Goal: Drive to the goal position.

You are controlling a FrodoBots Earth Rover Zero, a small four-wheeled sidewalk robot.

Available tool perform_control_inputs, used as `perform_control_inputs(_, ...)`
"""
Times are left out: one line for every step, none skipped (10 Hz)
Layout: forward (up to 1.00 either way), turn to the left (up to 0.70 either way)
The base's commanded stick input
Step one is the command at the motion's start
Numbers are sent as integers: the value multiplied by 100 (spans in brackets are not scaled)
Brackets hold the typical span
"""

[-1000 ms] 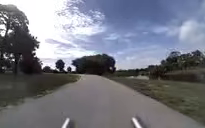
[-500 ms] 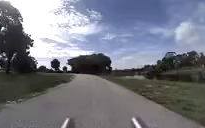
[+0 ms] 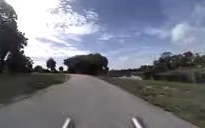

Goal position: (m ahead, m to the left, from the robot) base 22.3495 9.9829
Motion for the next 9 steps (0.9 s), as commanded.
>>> perform_control_inputs(69, 5)
perform_control_inputs(69, 7)
perform_control_inputs(69, 25)
perform_control_inputs(69, 34)
perform_control_inputs(69, 34)
perform_control_inputs(69, 34)
perform_control_inputs(69, 34)
perform_control_inputs(69, 34)
perform_control_inputs(69, 34)
